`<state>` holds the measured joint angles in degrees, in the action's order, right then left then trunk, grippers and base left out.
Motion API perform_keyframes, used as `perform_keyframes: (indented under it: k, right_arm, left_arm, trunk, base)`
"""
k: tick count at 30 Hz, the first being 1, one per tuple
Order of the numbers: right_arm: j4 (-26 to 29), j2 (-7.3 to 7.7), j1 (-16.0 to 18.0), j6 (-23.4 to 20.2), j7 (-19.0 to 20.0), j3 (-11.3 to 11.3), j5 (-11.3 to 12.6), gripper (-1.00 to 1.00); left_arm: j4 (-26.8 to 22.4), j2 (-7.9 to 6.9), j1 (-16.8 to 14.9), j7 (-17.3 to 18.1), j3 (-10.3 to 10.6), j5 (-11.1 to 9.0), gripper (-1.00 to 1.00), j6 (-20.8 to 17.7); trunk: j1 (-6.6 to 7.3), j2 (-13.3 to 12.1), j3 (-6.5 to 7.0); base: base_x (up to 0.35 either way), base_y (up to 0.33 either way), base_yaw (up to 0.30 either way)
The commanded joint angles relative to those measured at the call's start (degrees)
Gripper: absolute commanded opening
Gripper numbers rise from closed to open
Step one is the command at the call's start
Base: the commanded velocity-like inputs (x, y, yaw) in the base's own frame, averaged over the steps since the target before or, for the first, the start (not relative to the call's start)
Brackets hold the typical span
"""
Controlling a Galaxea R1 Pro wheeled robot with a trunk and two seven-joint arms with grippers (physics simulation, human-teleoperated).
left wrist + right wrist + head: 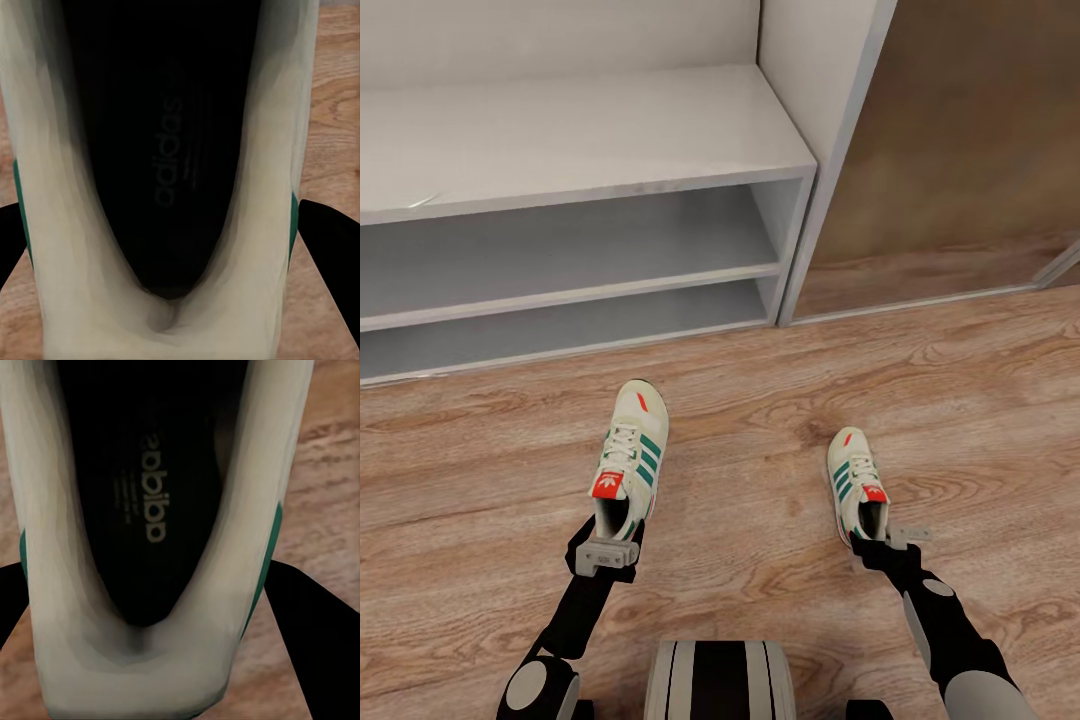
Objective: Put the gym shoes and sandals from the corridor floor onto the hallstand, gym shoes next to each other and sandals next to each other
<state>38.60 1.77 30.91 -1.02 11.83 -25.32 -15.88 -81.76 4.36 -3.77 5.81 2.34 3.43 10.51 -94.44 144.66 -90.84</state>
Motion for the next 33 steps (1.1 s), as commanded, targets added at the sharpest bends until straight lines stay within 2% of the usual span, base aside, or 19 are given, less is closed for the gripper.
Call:
perform_keyframes:
  k: [1, 16, 33]
  right_arm:
    - [0.08, -0.07, 0.03, -0.12, 0.47, -0.34, -0.46, -1.0]
    - [0.07, -0.1, 0.03, -0.16, 0.47, -0.34, -0.46, -1.0]
    - [-0.14, -0.19, -0.02, 0.05, 0.87, -0.25, -0.46, -1.0]
  left_arm:
    - [0.01, 0.03, -0.01, 0.14, -0.09, 0.35, -1.0, 0.19]
    - [-0.06, 0.03, -0.01, 0.08, -0.14, 0.31, -1.0, 0.26]
    - [-0.17, 0.01, -0.01, -0.08, -0.18, 0.19, -1.0, 0.12]
  trunk:
    - [0.01, 0.01, -0.03]
    - [0.01, 0.01, -0.03]
    - [0.45, -0.22, 3.74]
  base:
    - [0.0, 0.0, 0.0]
    - [0.0, 0.0, 0.0]
    - [0.0, 0.0, 0.0]
